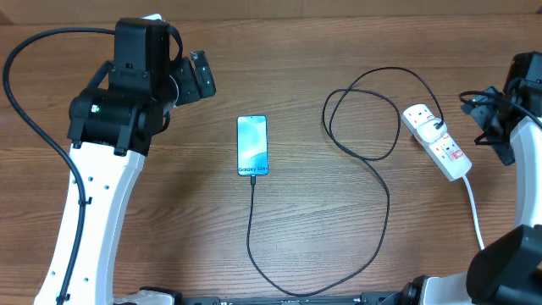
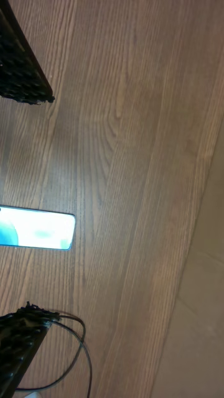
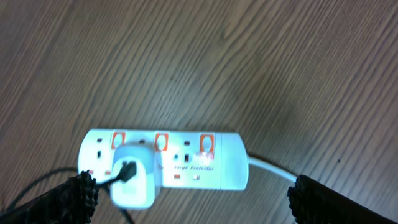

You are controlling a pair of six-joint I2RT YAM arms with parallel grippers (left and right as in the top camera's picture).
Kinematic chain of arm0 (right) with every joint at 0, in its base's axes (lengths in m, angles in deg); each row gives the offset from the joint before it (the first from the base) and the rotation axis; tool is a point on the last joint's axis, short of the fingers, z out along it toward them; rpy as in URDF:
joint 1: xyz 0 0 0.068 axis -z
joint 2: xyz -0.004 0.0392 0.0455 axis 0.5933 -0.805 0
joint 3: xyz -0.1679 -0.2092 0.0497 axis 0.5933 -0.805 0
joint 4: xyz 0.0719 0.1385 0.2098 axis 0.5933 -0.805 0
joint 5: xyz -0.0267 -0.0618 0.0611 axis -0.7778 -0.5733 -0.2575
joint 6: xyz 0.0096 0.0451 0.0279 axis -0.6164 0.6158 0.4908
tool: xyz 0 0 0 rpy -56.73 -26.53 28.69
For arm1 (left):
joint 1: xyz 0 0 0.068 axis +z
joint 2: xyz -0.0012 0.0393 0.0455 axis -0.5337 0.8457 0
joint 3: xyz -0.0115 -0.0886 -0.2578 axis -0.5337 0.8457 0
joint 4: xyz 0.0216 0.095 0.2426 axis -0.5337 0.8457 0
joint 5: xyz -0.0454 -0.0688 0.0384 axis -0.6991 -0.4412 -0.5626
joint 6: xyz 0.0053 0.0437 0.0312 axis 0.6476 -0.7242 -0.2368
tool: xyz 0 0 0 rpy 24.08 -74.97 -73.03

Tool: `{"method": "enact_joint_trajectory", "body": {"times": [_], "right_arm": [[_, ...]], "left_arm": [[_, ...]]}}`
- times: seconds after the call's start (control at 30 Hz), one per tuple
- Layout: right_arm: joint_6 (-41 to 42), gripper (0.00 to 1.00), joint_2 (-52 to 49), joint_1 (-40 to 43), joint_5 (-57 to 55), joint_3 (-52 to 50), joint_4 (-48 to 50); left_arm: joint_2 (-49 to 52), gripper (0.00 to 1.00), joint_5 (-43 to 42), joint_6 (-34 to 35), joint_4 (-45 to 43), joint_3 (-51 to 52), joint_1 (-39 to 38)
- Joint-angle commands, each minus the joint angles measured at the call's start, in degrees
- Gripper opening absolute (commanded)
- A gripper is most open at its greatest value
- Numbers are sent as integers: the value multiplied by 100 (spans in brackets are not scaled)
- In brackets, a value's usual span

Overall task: Plug charger to phone and switch on socket
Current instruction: 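Release the phone with the left gripper and move right gripper to power strip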

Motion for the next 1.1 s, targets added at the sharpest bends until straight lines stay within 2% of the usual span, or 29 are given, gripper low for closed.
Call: {"method": "enact_joint_trajectory", "body": {"times": [0.0,0.27,0.47,1.07], "right_arm": [[-39,100,-168,85,-39,-52,184],[-63,100,-680,87,-221,-55,748],[-1515,100,-1250,87,118,-55,1056],[-1582,100,-1453,610,391,-341,1351]], "left_arm": [[13,100,129,61,11,15,-7],[17,100,129,61,13,15,-7],[17,100,129,61,11,15,-7],[17,100,129,61,11,15,-7]]}}
